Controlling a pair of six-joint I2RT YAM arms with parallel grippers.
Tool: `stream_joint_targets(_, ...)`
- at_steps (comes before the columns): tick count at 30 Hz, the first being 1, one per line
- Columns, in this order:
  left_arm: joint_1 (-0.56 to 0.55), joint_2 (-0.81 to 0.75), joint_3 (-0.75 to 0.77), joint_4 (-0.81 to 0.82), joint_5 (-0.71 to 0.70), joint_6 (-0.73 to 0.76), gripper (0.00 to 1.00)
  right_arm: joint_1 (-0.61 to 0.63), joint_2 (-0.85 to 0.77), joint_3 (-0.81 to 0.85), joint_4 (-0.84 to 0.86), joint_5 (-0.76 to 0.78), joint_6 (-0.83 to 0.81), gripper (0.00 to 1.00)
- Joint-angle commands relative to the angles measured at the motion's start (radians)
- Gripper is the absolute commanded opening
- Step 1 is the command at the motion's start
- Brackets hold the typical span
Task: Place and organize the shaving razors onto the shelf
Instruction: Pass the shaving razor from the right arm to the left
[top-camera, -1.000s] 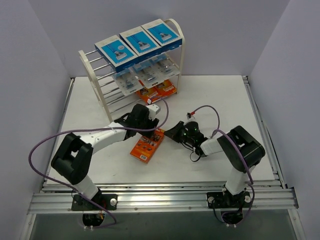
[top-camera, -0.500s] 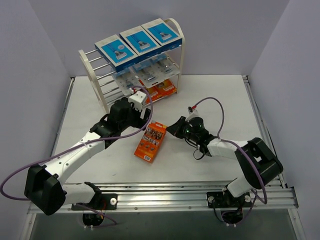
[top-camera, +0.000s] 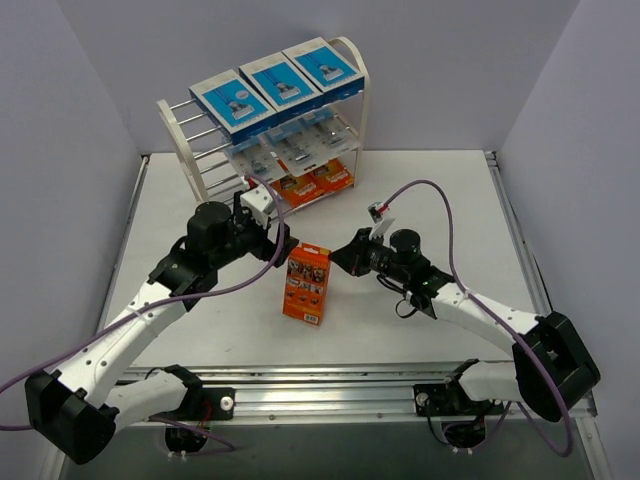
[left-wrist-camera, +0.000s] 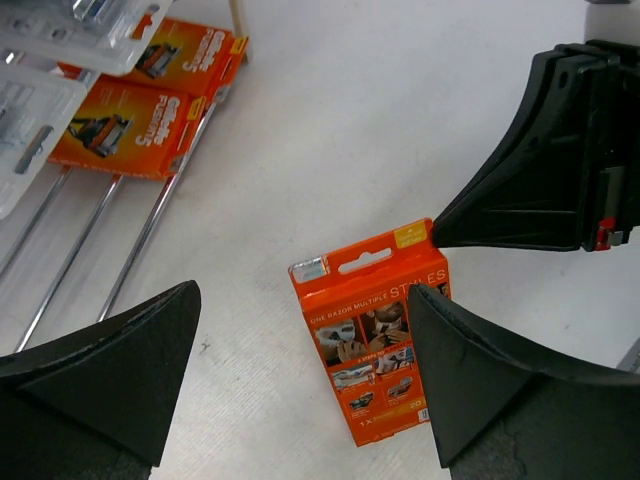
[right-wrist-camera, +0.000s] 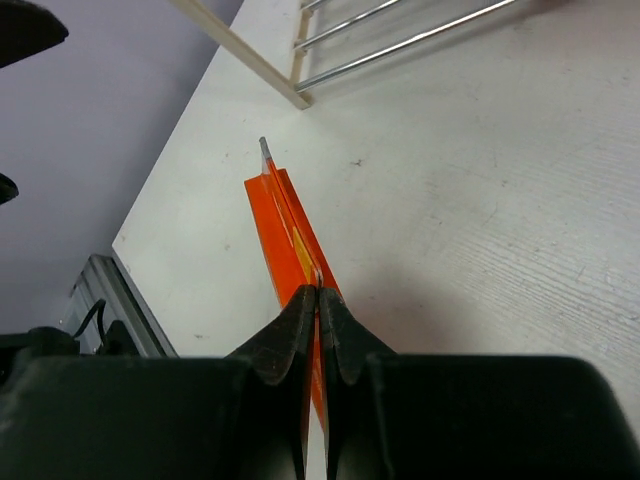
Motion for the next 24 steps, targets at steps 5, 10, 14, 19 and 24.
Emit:
stream_joint_targets(5, 0.008, -0.075, 0.022, -0.020, 0.152, 0.053, 0.94, 0.042, -0.160, 0.055, -0.114, -0.064, -0.186, 0.00)
stream_joint_targets(10, 0.008, -0.117, 0.012, -0.038, 0.285, 0.120, 0.94, 0.045, -0.212, 0.032, -0.134, -0.117, -0.227, 0.00)
stream_joint_targets(14, 0.008, -0.120, -0.004, -0.048, 0.407, 0.162, 0.94, 0.045, -0.220, 0.010, -0.143, -0.186, -0.255, 0.00)
stream_joint_targets(19, 0.001, -0.086, -0.018, -0.034, 0.491, 0.187, 0.93, 0.046, -0.233, -0.013, -0.143, -0.208, -0.275, 0.00)
stream_joint_targets(24, -0.010, -0.040, -0.027, -0.041, 0.529, 0.219, 0.89, 0.060, -0.237, -0.028, -0.134, -0.205, -0.276, 0.00)
